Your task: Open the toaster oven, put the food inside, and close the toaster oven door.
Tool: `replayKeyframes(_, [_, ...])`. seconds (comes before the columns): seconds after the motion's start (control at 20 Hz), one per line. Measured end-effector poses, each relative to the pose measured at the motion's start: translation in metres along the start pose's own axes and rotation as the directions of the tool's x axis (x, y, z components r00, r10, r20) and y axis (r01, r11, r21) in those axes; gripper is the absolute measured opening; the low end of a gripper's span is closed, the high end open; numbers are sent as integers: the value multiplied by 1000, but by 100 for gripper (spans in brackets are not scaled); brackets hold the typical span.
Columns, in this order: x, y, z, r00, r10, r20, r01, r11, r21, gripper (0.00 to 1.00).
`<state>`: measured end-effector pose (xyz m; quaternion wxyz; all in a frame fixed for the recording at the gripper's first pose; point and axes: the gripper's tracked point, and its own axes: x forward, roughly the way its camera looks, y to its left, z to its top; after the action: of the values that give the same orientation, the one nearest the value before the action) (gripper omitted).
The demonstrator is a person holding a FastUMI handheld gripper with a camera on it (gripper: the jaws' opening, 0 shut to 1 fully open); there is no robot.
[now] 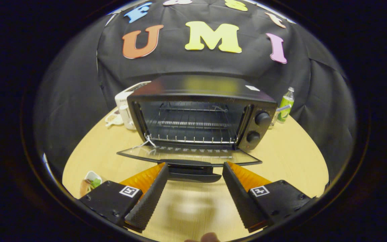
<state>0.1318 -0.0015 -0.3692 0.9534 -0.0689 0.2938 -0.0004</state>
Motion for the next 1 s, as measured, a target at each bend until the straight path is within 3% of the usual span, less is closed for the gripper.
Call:
replayKeyframes(0.45, [1,4,-33,994,47,-99,-47,999,-7,100])
replayKeyframes(0.6, [-33,26,-19,979,168,-115,-165,986,33,100])
replayKeyframes(0.75, [-78,48,-3,922,346,-172,-333,937,100,100])
replayKeyframes(0.9, [-109,71,6,818,508,-268,-452,857,246,100])
replayKeyframes(1.0, [-129,91,8,750,583,-313,-483,806,343,100])
